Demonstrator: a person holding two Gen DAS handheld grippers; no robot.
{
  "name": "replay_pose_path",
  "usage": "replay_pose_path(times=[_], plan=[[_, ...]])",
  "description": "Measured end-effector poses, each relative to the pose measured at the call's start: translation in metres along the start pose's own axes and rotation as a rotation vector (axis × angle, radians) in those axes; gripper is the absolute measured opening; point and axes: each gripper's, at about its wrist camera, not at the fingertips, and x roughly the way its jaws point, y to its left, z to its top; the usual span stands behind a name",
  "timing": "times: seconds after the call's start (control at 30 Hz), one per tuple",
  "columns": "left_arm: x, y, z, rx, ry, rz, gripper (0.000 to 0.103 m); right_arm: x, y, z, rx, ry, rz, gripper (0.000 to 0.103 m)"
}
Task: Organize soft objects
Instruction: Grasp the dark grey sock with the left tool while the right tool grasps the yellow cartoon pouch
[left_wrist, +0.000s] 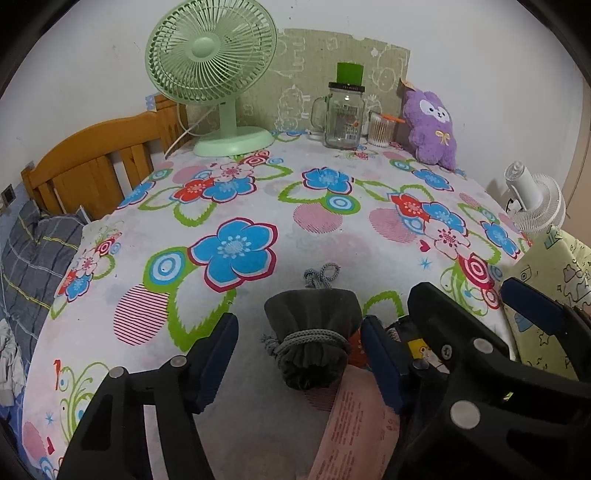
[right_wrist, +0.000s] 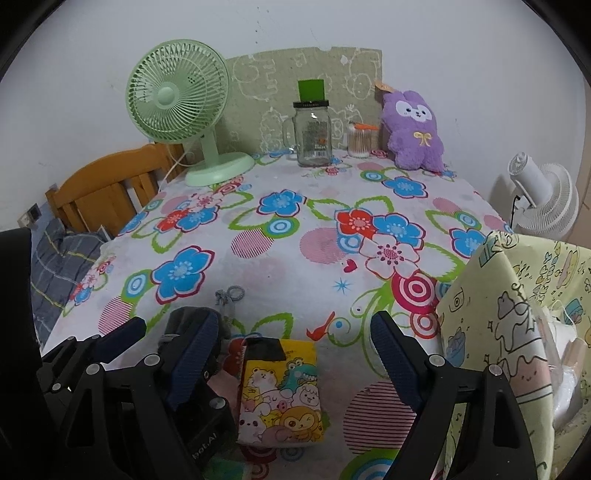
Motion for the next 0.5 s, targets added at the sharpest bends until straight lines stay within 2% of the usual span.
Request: replay_pose_path(times=[0.07,0.13,0.23,0.5], plan=[[0.0031,-0.0004,0.0001,0.002,0.005,0.0,0.067,0.0033,-0.0008,-0.0003,0.004,0.007,-0.002,0.087],[0.005,-0.0003,-0.0003,0.002,0.01,-0.004,0.058,0.0062,-0.0015,-0.0004,0.007,0.015,-0.001,0.087],[0.0084,-0.0009,-0.001,0.008,0.027,-0.016,0.049,0.0094,-0.0013,-0.0006,0.007,0.024,-0.004,0.087],[-0.0003,0.001,-0.0053,0.011,0.007,0.003,0.044,0.0069,0.0014,-0.0038,0.003,0.033,0.012,0.087]])
